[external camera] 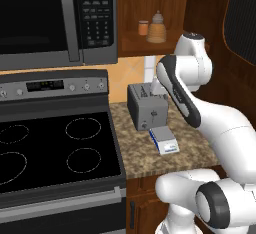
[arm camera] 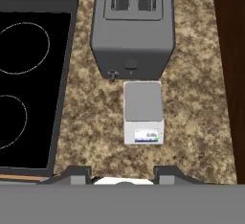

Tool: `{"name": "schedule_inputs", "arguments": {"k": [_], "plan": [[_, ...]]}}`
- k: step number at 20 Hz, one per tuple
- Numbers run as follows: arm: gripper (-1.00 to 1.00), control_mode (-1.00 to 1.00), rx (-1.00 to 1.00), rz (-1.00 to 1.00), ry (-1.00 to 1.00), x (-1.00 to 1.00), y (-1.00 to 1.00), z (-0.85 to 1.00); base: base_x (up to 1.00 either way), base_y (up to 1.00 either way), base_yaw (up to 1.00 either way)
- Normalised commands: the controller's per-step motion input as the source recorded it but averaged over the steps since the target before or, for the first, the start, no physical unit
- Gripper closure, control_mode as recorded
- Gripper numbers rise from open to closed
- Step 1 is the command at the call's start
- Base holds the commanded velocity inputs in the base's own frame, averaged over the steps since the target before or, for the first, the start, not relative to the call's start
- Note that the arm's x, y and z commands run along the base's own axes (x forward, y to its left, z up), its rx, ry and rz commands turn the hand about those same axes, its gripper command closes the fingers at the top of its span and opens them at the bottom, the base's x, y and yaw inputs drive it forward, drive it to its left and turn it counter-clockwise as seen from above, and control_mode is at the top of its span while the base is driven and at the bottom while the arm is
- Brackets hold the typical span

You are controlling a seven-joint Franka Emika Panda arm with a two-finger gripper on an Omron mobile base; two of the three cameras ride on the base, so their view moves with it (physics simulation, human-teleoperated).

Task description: Pick the honey bottle and place it on the digital scale for weighing, and close the cabinet.

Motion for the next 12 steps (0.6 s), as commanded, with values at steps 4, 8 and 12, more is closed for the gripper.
{"name": "schedule_inputs", "arguments": {"k": [4,8,12], "plan": [[-1.00,-1.00,0.00,0.04,-0.01,-0.18,0.08,0.00,0.00,0.00,0.00],[-1.00,-1.00,-0.03,0.05,-0.42,-0.62,0.14,0.20,0.00,0.00,0.00],[-1.00,-1.00,-0.02,0.01,-0.56,-0.59,0.01,0.77,0.00,0.00,0.00]]}}
